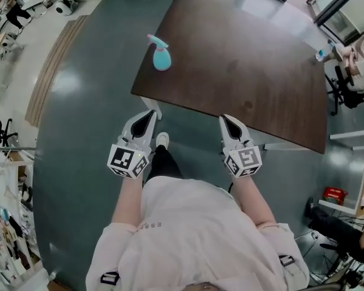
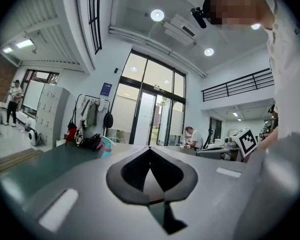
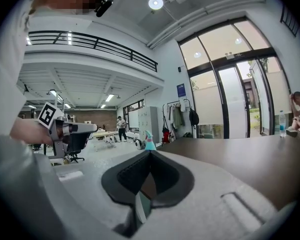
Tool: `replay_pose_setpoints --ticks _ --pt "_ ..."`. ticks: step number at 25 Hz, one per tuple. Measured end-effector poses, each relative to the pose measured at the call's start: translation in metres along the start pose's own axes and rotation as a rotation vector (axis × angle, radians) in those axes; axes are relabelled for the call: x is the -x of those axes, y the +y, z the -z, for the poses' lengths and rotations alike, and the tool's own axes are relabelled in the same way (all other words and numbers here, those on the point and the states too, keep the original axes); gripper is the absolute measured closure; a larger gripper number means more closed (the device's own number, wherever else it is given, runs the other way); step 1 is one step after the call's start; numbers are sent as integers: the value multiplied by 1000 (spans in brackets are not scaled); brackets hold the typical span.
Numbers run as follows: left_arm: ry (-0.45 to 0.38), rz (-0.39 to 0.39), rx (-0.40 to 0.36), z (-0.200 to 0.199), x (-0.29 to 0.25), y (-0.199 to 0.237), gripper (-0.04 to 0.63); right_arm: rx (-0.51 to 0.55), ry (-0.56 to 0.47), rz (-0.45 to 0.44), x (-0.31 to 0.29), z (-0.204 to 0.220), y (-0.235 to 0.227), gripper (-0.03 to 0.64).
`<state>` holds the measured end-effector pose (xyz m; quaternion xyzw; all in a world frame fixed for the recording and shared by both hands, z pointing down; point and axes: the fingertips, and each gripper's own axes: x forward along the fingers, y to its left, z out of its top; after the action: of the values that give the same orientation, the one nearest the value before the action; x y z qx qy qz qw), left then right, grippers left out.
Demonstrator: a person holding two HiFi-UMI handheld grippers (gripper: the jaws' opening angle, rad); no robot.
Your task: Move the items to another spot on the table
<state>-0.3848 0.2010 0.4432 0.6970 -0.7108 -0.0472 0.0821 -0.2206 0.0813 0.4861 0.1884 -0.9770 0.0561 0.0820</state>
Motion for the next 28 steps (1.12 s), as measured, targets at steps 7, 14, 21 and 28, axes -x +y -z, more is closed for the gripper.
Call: replay_pose_setpoints --ticks 7,14,21,28 --pt "15 22 23 -28 -37 112 580 5 13 -34 -127 -34 26 627" --pt "26 35 26 -46 -69 184 580 11 39 -79 -219 -53 35 619" --pt "62 20 62 -35 -95 221 580 31 67 -112 -287 -57 29 431" --pt "67 -34 100 -8 -125 236 580 20 143 -196 -332 -12 13 314"
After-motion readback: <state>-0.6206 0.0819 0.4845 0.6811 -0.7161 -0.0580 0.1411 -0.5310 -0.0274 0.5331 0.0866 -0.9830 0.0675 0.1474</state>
